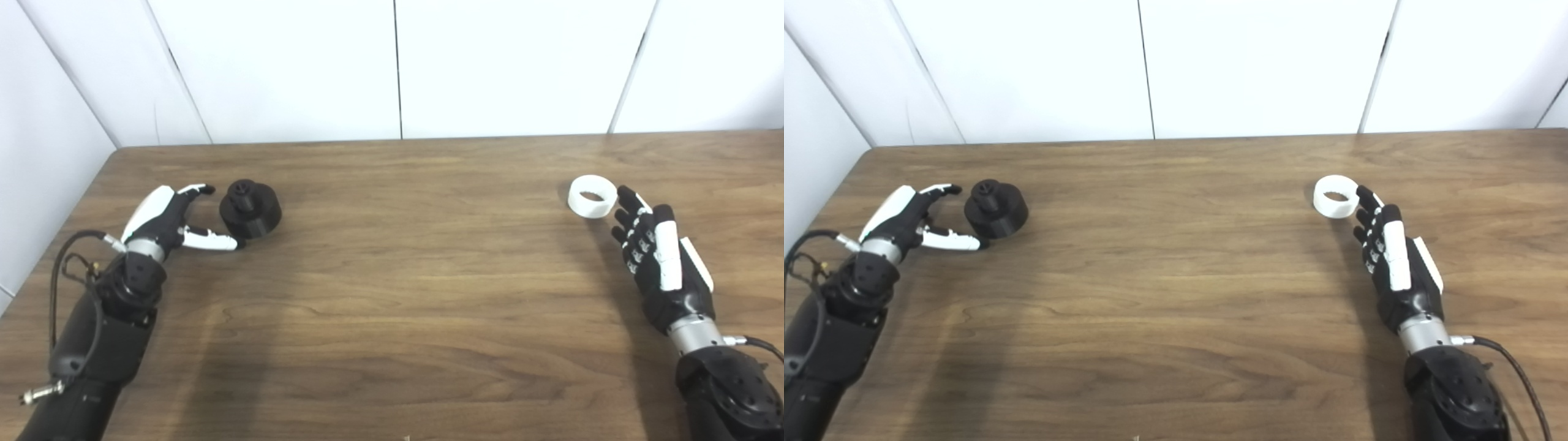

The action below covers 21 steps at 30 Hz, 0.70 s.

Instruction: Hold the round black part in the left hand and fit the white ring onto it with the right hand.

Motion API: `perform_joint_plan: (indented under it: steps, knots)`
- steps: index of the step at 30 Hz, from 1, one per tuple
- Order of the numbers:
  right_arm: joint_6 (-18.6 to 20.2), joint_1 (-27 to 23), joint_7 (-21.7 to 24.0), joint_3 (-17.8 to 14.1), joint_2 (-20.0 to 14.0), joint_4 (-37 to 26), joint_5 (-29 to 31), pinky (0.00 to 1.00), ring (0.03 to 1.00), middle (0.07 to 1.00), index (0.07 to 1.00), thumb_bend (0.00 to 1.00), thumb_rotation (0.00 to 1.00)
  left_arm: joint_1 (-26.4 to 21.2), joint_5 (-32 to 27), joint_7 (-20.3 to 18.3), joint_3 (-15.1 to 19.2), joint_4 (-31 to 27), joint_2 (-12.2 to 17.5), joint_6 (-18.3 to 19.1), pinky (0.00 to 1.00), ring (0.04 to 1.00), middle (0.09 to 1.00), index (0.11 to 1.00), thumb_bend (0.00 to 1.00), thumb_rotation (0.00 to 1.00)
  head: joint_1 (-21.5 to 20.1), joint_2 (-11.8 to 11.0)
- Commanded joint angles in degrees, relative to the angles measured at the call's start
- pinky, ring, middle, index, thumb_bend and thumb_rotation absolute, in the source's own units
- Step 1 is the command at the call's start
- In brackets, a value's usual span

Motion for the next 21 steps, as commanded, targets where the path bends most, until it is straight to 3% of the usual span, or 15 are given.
perform_joint_plan:
  steps: [1,21]
  knots:
    - [-2.52,-1.63,0.65,-0.2,-0.93,-2.06,0.27,1.0,1.0,0.996,0.949,0.68,1.0,-3.32,-0.29,0.16,0.1,0.32,2.15,-0.51,0.89,0.985,0.951,0.861,1.0,0.24,0.02,0.02]
    - [-2.43,-0.75,0.07,-0.09,-0.58,-2.44,-0.66,1.0,1.0,0.986,0.955,0.67,1.0,-4.15,-0.98,-0.04,-0.6,-1.78,0.57,-0.34,0.91,1.0,0.959,0.877,0.98,0.26,-0.56,-0.31]
